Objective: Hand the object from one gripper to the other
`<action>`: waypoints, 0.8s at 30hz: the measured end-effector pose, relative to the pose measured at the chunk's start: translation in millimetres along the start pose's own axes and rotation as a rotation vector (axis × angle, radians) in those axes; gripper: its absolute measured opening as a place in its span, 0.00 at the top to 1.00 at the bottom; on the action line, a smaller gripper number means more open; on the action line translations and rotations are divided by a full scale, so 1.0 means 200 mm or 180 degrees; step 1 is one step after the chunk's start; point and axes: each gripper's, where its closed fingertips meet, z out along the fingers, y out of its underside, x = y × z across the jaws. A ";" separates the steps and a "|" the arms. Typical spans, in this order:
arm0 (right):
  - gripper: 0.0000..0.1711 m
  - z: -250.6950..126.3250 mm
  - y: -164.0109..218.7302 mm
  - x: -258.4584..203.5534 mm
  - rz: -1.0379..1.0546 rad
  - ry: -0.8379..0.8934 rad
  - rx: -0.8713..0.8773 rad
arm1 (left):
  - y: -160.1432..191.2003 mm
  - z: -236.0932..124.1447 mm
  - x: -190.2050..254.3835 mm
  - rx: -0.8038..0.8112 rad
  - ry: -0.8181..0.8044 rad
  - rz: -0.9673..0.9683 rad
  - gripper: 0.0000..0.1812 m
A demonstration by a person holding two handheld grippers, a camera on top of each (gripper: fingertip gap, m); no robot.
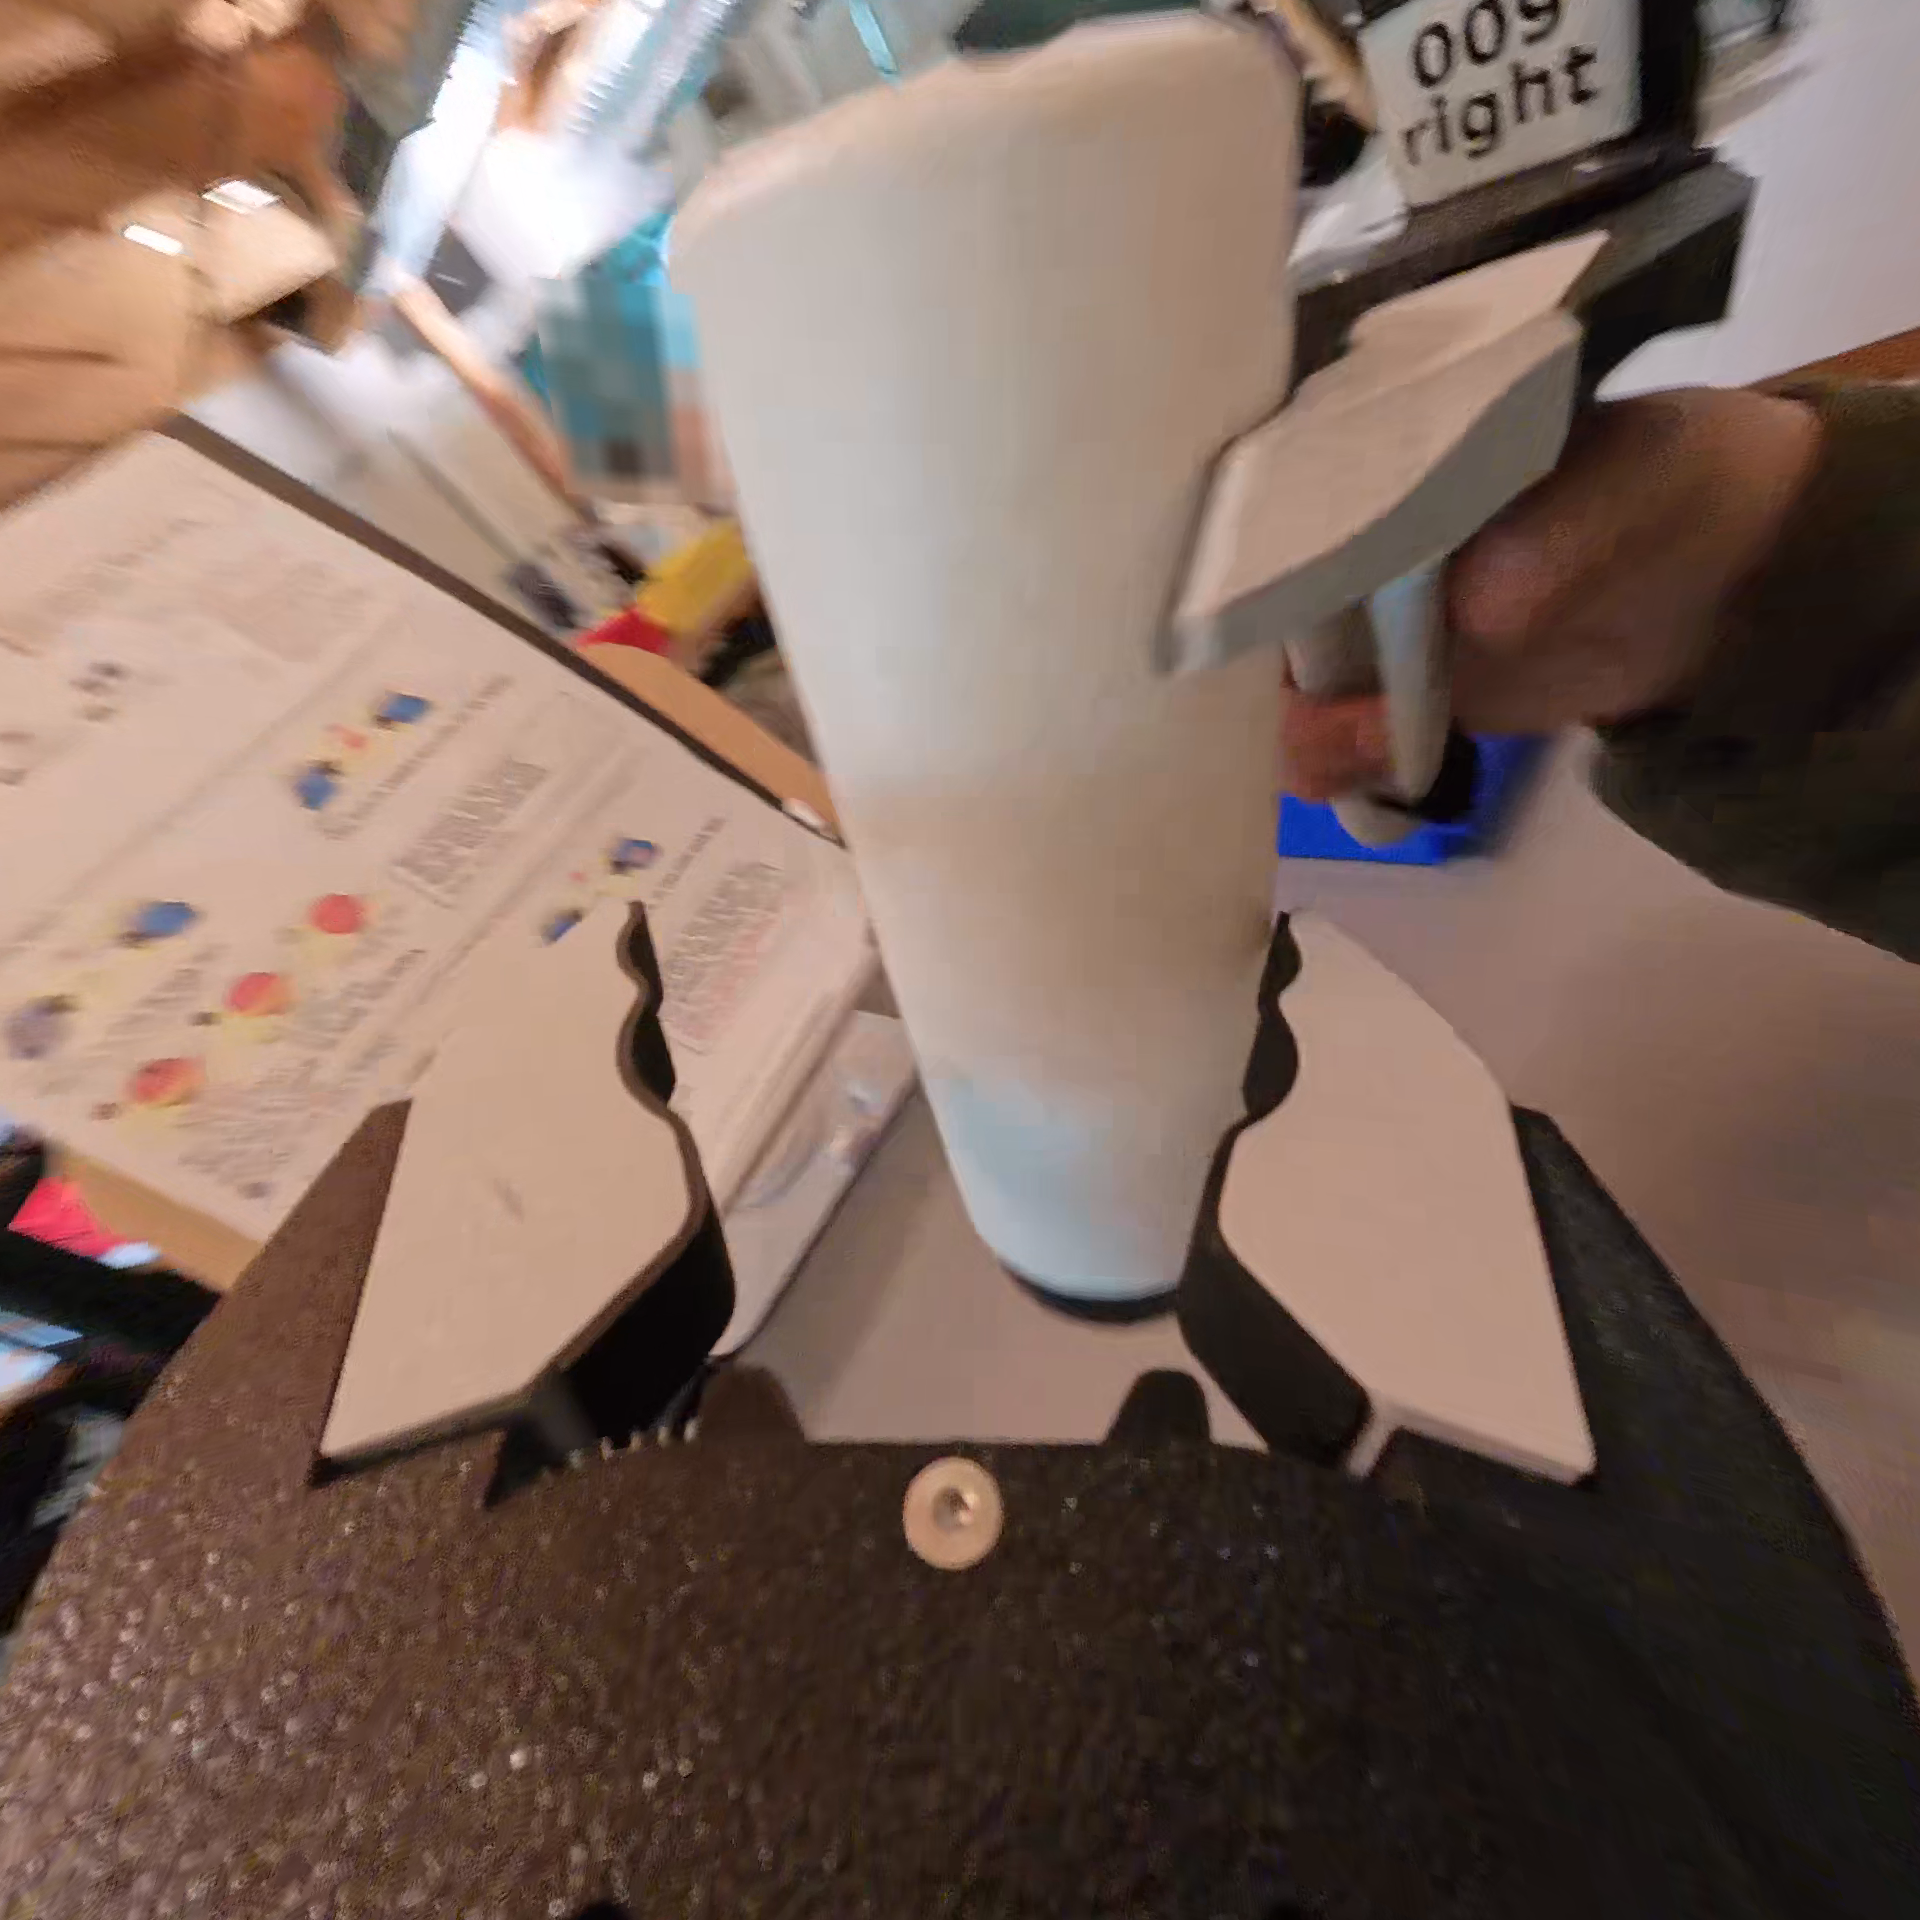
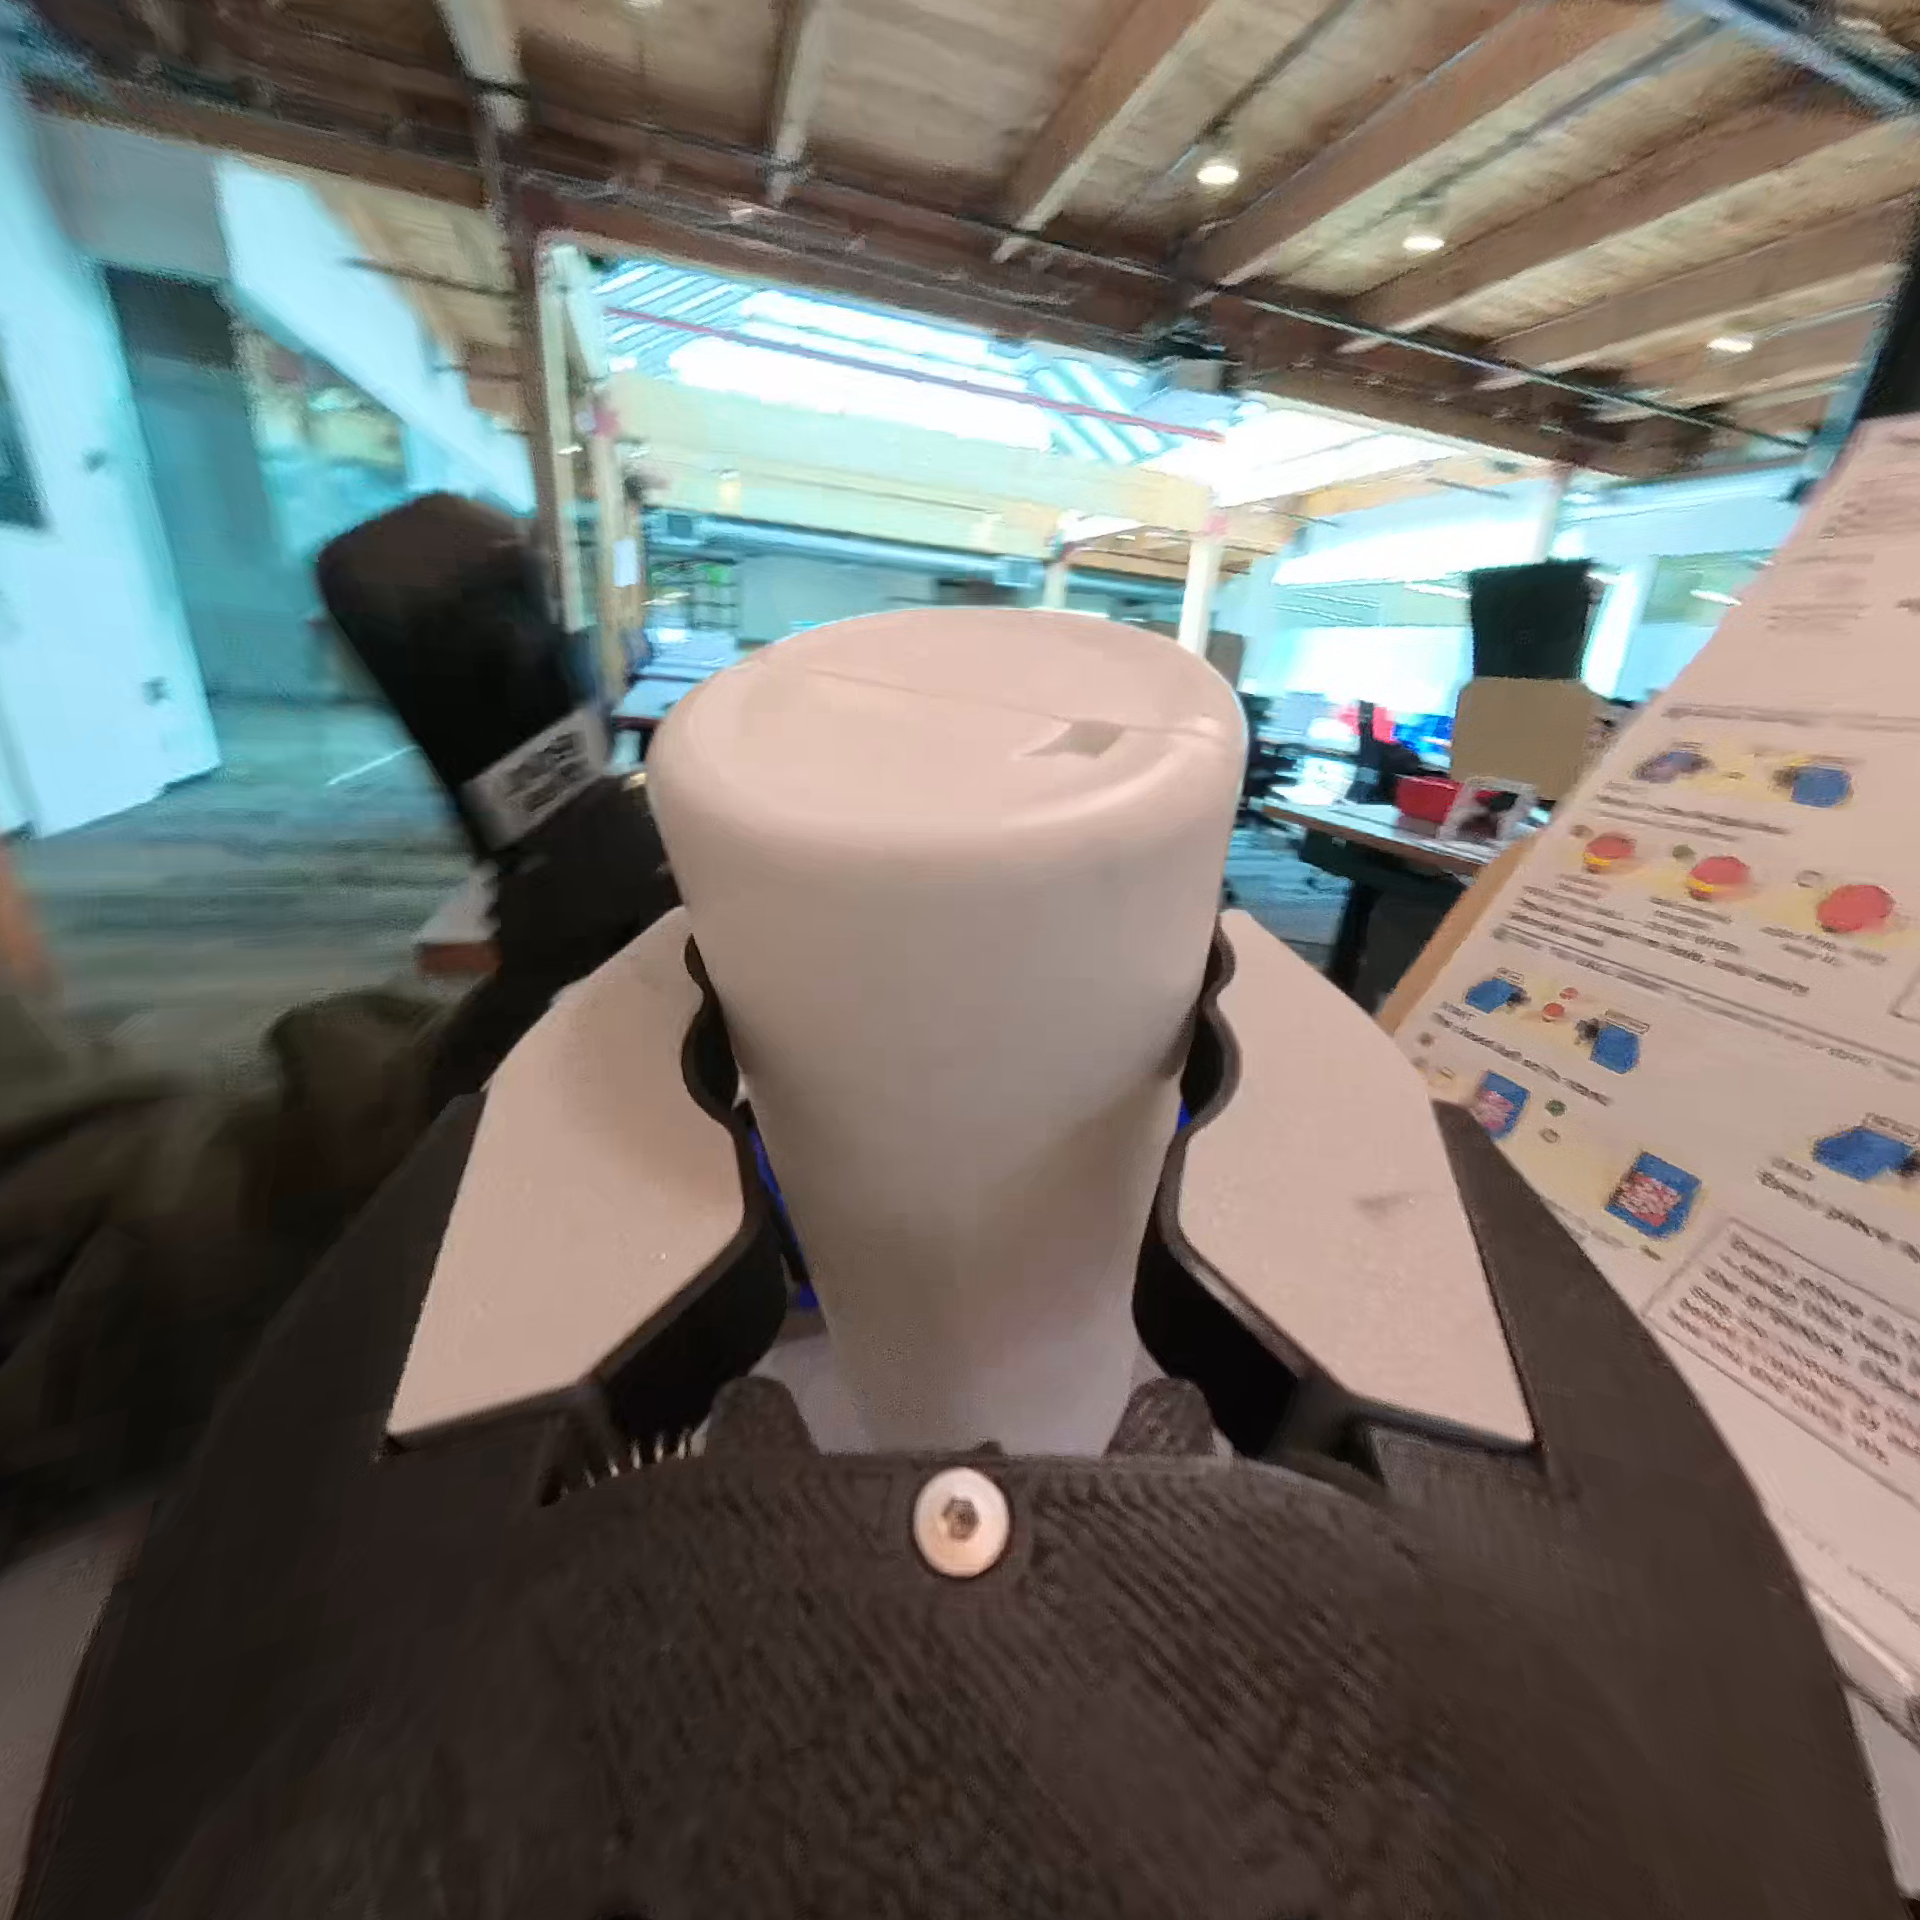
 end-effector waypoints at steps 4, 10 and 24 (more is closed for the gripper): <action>0.49 -0.07 -0.05 -0.15 0.0002 -0.0652 0.0111 | 0.07 -0.08 0.13 0.0051 0.0957 -0.0289 0.39; 0.49 -0.01 -0.07 -0.28 0.0350 -0.1256 0.0422 | 0.00 -0.10 0.37 0.0488 0.2035 -0.0621 0.47; 0.41 0.17 0.09 0.12 0.0204 0.1007 -0.0030 | 0.16 0.10 -0.16 -0.0224 -0.0762 -0.0318 0.52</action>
